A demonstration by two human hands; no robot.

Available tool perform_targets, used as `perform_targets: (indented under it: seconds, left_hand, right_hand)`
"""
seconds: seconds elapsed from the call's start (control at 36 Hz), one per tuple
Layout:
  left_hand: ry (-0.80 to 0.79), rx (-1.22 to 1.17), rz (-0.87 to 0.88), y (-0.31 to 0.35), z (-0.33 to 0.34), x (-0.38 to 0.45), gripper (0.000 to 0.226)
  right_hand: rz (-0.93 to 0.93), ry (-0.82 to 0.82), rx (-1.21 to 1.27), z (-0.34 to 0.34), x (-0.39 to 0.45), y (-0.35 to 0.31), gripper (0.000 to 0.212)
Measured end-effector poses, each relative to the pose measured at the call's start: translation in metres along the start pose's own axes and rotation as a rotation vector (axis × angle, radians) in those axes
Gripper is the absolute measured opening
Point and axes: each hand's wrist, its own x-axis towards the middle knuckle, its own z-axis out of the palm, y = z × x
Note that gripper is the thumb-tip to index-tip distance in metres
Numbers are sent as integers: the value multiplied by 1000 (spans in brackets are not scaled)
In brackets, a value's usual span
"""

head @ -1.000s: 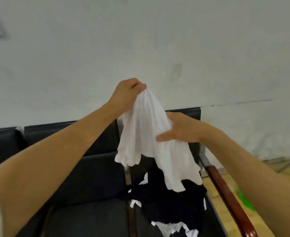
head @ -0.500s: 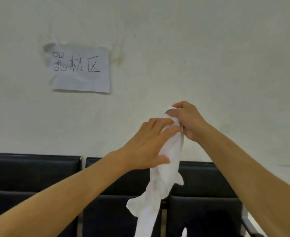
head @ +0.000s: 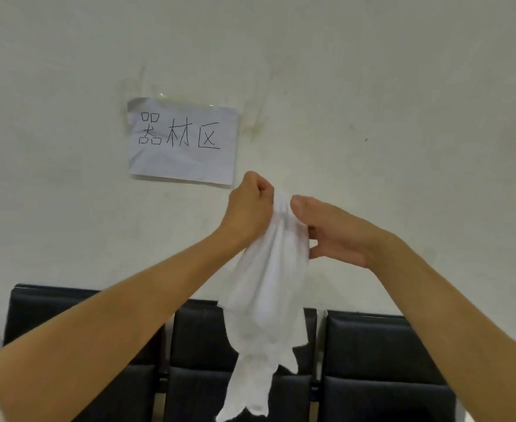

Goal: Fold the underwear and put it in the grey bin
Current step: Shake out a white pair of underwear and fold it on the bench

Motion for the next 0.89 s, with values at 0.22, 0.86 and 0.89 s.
perform_targets:
  seconds: [0.22, 0.86, 0.89]
  left_hand:
    - [-101, -82, -85, 10, -29, 33, 23]
    - [-141, 97, -260, -45, -127, 69, 25]
    - [-180, 118, -260, -47, -126, 68, 28]
  right_hand:
    - [-90, 143, -608, 39, 18, -9, 33]
    - [-37, 243, -662, -20, 2, -47, 24]
    - [-37, 301, -677, -23, 4, -43, 25]
